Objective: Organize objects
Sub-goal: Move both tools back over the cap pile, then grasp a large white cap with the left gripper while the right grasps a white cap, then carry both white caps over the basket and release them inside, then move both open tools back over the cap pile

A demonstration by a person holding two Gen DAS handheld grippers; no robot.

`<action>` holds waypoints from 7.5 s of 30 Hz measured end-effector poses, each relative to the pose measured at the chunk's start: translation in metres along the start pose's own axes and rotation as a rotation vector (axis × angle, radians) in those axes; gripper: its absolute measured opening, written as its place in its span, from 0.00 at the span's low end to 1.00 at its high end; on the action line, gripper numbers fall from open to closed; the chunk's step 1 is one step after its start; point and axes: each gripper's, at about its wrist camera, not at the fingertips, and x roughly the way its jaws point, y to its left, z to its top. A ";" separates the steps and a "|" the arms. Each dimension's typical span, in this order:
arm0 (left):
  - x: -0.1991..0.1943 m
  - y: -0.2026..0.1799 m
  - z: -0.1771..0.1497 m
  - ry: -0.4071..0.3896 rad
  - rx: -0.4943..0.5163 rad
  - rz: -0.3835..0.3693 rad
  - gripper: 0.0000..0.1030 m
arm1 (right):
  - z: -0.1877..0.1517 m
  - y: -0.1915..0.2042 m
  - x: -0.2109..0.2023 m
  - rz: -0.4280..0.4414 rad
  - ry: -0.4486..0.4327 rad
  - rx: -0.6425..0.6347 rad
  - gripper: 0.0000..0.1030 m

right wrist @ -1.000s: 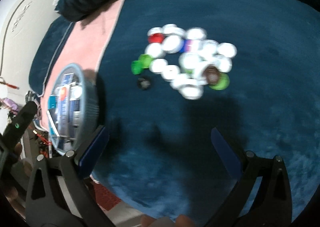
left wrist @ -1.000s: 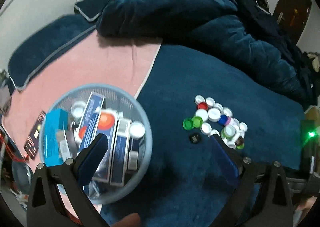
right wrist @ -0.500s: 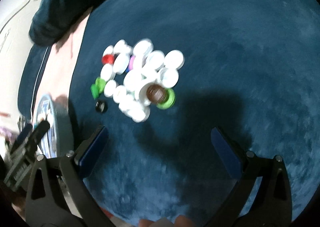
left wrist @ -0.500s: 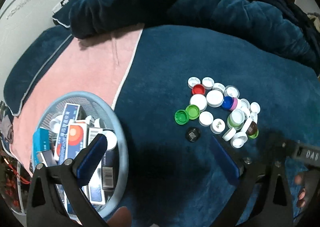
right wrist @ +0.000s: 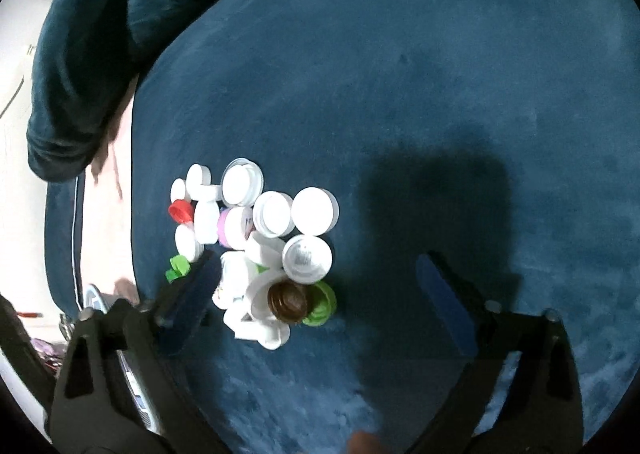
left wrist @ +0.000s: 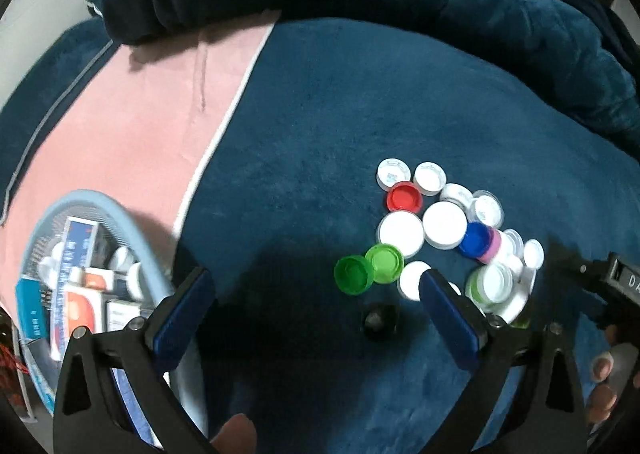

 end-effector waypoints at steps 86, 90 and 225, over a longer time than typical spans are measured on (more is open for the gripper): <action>-0.010 -0.008 0.026 0.104 0.094 -0.206 0.41 | -0.032 0.028 -0.042 0.017 -0.055 -0.023 0.30; -0.043 0.018 0.008 0.057 0.060 -0.176 0.40 | -0.060 0.063 -0.056 0.085 -0.064 -0.074 0.29; -0.111 0.036 -0.089 0.033 0.154 0.164 0.90 | -0.139 0.082 -0.094 -0.161 -0.094 -0.375 1.00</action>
